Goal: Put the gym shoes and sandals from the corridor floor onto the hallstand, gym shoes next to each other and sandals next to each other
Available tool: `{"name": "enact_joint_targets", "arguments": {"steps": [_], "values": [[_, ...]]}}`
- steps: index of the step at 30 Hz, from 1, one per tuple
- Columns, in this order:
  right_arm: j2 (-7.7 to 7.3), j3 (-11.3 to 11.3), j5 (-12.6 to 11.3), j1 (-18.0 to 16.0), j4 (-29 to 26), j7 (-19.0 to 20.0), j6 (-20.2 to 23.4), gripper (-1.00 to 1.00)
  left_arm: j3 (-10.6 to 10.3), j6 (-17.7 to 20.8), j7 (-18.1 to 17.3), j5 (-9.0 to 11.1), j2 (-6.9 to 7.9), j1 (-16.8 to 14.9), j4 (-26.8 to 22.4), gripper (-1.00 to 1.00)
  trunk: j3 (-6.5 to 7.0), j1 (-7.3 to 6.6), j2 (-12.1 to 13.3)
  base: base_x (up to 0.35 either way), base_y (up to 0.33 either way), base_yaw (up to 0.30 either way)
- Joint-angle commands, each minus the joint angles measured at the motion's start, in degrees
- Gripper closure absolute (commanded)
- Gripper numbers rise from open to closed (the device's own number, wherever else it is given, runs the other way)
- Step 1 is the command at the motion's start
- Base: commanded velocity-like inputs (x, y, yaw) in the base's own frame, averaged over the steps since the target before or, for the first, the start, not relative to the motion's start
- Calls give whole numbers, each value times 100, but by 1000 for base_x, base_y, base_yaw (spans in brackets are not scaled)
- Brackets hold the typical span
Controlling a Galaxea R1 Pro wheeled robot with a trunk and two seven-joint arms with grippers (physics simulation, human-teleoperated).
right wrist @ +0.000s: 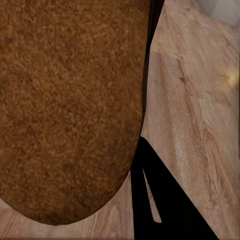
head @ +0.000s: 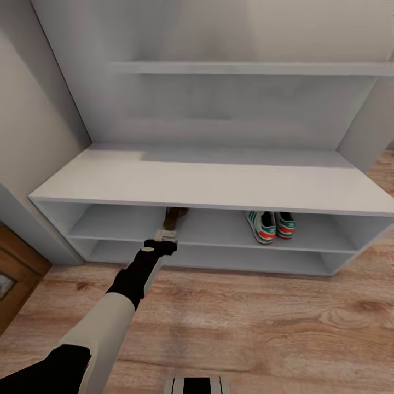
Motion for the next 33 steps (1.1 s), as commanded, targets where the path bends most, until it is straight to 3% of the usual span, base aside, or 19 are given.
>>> {"name": "enact_joint_targets", "arguments": {"steps": [1,7,12,18,27,33], "values": [[5,1,13,-4,-6,-13,30,100,-11,23,12,-56,0,3,-8,-100,-4,-5,-2,-337,74,0],[38,-4,-9,-4,-2,1,3,100,-11,-353,-34,-47,0,107,152,-100,-4,-5,-2,-337,75,0],[45,-12,-15,-4,-5,3,-15,100,3,-981,-149,-41,0,212,443,-100,-4,-5,-2,-337,94,0],[63,-17,3,-4,3,6,-131,100,20,-1446,-351,100,0,236,855,-100,-4,-5,-2,-305,173,0],[62,-4,4,-4,3,-13,-148,100,24,-1489,-365,121,0,238,897,-100,-4,-5,-2,-282,210,0],[62,-2,13,-4,5,-24,-141,100,24,-1476,-351,116,0,238,884,-100,-4,-5,-2,-53,49,0]]}}
